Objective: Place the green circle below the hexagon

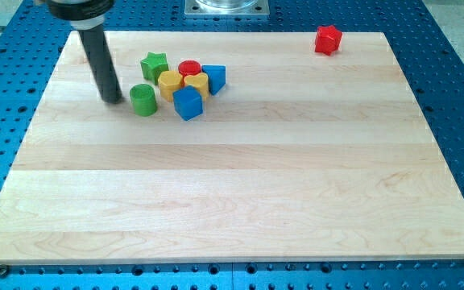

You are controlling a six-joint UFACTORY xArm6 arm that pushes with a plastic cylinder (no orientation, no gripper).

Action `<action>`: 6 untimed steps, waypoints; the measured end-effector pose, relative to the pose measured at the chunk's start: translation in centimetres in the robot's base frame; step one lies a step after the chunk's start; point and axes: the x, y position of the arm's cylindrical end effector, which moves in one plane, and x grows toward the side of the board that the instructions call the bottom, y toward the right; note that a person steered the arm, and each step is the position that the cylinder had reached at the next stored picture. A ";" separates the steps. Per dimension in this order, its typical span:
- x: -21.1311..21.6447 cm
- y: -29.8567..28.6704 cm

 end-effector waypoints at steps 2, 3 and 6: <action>2.2 6.8; 2.3 7.0; 3.3 9.0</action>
